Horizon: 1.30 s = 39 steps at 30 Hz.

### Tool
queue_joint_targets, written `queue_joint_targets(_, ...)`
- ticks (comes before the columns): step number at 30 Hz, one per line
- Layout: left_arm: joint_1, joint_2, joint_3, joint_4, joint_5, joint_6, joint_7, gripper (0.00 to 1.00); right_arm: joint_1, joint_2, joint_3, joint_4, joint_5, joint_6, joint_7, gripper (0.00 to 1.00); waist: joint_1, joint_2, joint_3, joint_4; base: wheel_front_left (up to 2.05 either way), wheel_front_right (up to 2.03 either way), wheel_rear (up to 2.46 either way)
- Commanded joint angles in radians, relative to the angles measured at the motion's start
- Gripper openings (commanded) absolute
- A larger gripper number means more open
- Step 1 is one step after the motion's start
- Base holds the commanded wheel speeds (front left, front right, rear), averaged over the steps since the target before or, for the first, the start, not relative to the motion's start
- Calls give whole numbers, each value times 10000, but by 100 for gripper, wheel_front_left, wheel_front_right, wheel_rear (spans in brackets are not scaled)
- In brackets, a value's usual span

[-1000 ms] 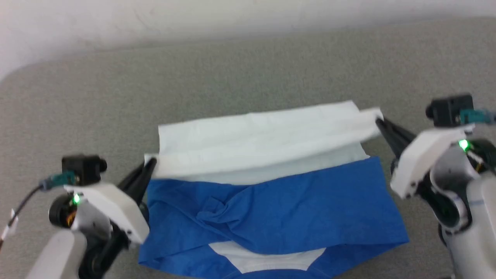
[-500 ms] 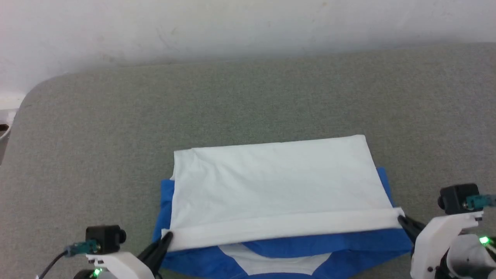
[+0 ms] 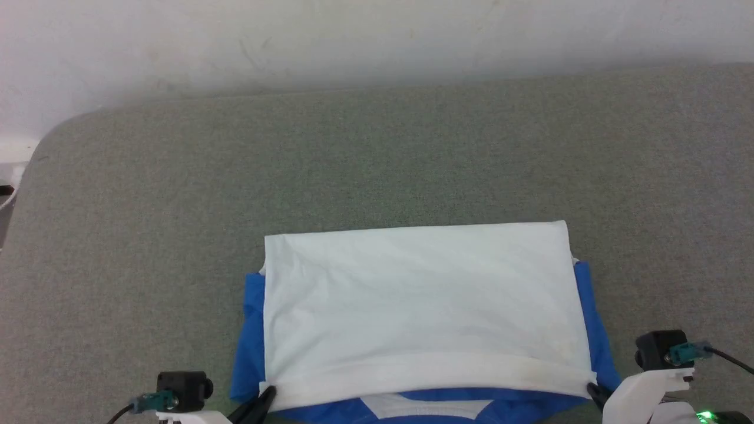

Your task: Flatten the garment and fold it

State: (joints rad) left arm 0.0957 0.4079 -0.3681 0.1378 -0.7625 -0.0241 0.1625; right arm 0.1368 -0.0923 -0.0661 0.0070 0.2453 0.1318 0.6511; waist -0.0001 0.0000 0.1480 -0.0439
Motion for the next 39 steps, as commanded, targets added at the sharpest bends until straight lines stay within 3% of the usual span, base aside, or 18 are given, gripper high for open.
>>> queue_joint_targets(1,45,-93,-184,297,91,-19,101,100,-1,32,34,161,-26,-11,-40,97,1,0,-34,8,0,0,0)
queue_joint_targets(7,-111,-312,-94,352,352,135,-654,100,12,112,-337,-82,244,-11,-510,100,1,0,-270,167,0,0,0)
queue_joint_targets(18,-1011,-698,691,-133,1908,859,-3954,100,-112,408,-1474,-1234,992,-11,-2182,100,1,0,-641,463,0,0,0)
queue_joint_targets(27,-2004,-1307,2012,-380,3635,1192,-4238,100,-1414,419,-1446,1039,1811,-11,-3489,100,1,0,-689,530,0,0,0)
queue_joint_targets(33,-2094,-1943,2823,-720,4732,1154,-4240,100,-2442,419,-1230,3027,1762,-11,-2989,100,1,0,-557,552,0,0,0)
queue_joint_targets(39,-2089,-2368,3244,-764,5304,741,-4241,100,-3131,420,-1157,4464,1404,-11,-2222,100,1,0,-466,618,0,0,0)
